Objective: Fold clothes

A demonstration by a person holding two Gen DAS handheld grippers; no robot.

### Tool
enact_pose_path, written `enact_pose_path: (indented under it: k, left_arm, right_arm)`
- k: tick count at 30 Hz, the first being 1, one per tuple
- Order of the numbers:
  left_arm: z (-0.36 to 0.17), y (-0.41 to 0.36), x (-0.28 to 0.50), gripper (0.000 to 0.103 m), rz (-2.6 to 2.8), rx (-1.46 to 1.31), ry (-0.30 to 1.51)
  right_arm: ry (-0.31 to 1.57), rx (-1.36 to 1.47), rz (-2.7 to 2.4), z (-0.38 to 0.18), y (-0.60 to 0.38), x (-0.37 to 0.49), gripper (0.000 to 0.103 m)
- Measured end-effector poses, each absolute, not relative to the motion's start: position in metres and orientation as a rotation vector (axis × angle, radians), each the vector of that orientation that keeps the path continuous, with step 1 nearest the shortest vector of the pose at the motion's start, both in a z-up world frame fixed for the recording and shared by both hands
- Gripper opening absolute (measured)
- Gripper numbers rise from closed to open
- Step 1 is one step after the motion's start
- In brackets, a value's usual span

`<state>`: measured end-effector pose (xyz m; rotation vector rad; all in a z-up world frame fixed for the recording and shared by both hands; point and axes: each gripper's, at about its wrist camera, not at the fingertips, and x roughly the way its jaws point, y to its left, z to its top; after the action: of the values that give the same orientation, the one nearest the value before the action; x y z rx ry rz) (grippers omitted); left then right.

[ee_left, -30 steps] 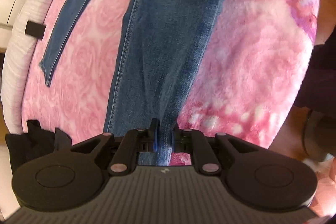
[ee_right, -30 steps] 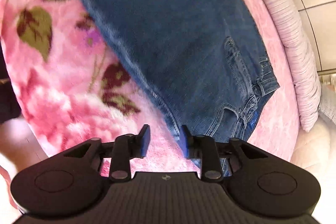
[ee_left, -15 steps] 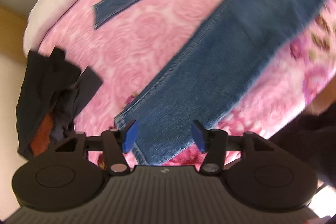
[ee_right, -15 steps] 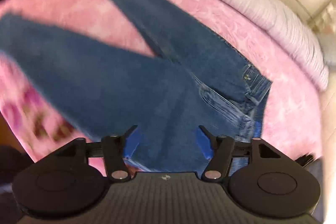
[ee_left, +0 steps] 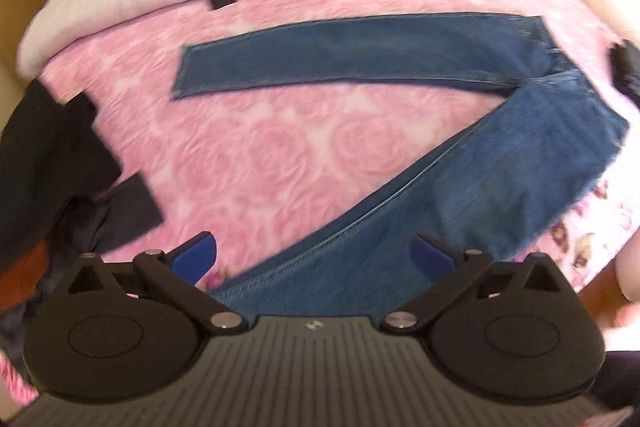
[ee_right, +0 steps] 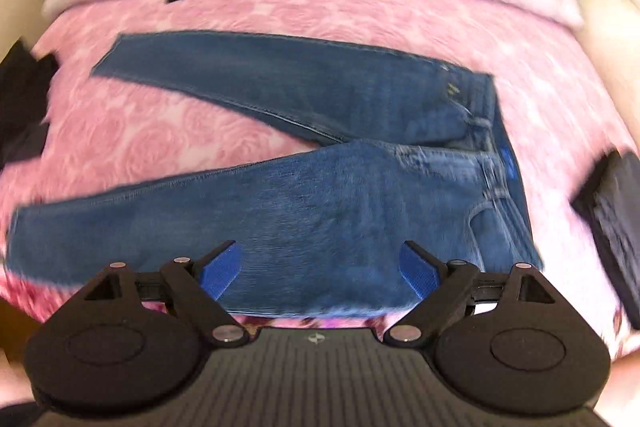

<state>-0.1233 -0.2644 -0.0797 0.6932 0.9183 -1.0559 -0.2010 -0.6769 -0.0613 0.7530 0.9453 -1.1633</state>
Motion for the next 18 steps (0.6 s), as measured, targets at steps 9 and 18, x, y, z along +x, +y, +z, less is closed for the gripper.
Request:
enact_pose_path:
  k: [9, 18]
  left_arm:
    - [-0.041, -0.245, -0.085, 0.102, -1.279, 0.727, 0.832]
    - [-0.026, -0.206, -0.072, 0.102, -1.348, 0.761, 0.769]
  right_arm:
    - [0.887, 0.84, -1.417, -0.019, -0.605, -0.112, 0.088]
    - [0.866, 0.869, -1.442, -0.008, -0.557, -0.044, 0.088]
